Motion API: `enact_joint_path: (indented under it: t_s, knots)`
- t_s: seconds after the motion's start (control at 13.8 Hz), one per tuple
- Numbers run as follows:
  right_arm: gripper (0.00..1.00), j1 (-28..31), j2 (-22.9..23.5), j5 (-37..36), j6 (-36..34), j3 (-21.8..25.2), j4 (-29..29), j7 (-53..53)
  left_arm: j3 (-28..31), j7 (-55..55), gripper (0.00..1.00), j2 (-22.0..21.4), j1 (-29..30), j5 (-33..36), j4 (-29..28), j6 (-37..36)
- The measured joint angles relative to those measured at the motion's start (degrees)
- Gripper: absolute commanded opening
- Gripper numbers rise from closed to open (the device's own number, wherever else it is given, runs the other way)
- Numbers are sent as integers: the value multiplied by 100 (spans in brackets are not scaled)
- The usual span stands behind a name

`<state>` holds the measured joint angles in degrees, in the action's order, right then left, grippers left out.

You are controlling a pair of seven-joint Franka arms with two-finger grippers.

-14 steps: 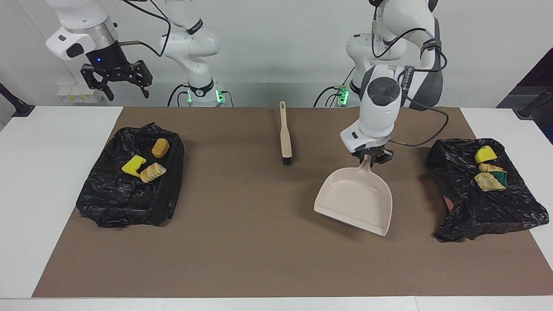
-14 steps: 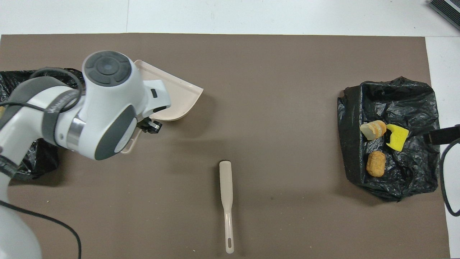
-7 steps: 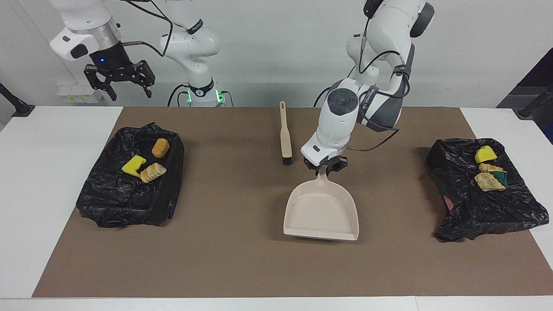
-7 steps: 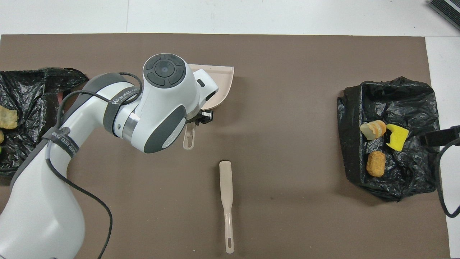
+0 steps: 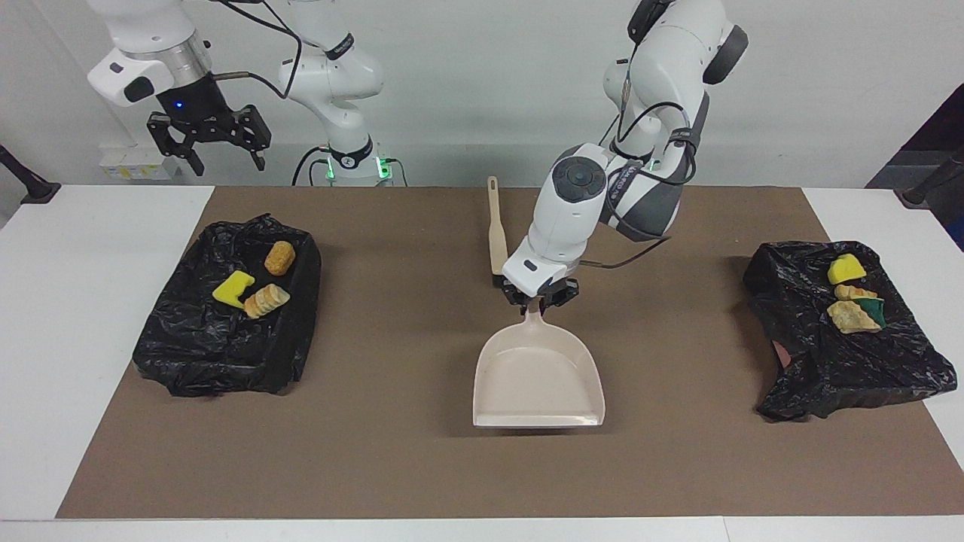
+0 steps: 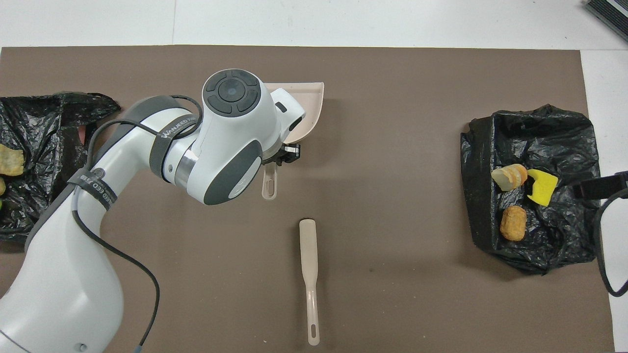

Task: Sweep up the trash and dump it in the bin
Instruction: 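Bring the empty dustpan back above the brush with the left gripper, then lower the dustpan onto the mat and withdraw the left gripper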

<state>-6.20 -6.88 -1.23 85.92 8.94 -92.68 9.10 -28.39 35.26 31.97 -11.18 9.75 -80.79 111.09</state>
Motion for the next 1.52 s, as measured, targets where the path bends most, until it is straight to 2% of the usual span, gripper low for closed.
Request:
enact_joint_path:
  t_s: [0.29, 0.51, 0.65, 0.73, 0.87, 1.16, 1.31, 1.52]
  knots:
    - [100, 0, 0, 1, 0, 0, 0, 0, -1, 144, 0, 516, -309, 157, 253, 39]
    - [100, 0, 0, 1, 0, 0, 0, 0, -5, 512, 3, 604, -433, 227, 275, 28]
    - [100, 0, 0, 1, 0, 0, 0, 0, -5, 568, 53, 620, -447, 237, 264, -18]
    - [100, 0, 0, 1, 0, 0, 0, 0, -5, 577, 84, 623, -447, 237, 263, -44]
    - [100, 0, 0, 1, 0, 0, 0, 0, -7, 585, 100, 620, -459, 243, 266, -49]
    - [100, 0, 0, 1, 0, -1, 0, 0, 74, 614, 100, 479, -496, 280, 260, -107]
    - [100, 0, 0, 1, 0, -1, 0, 0, 319, 529, 100, 7, -505, 288, 58, -233]
    - [100, -3, 0, 1, 0, -2, 0, 0, 867, 26, 100, -1063, -509, 261, -687, -331]
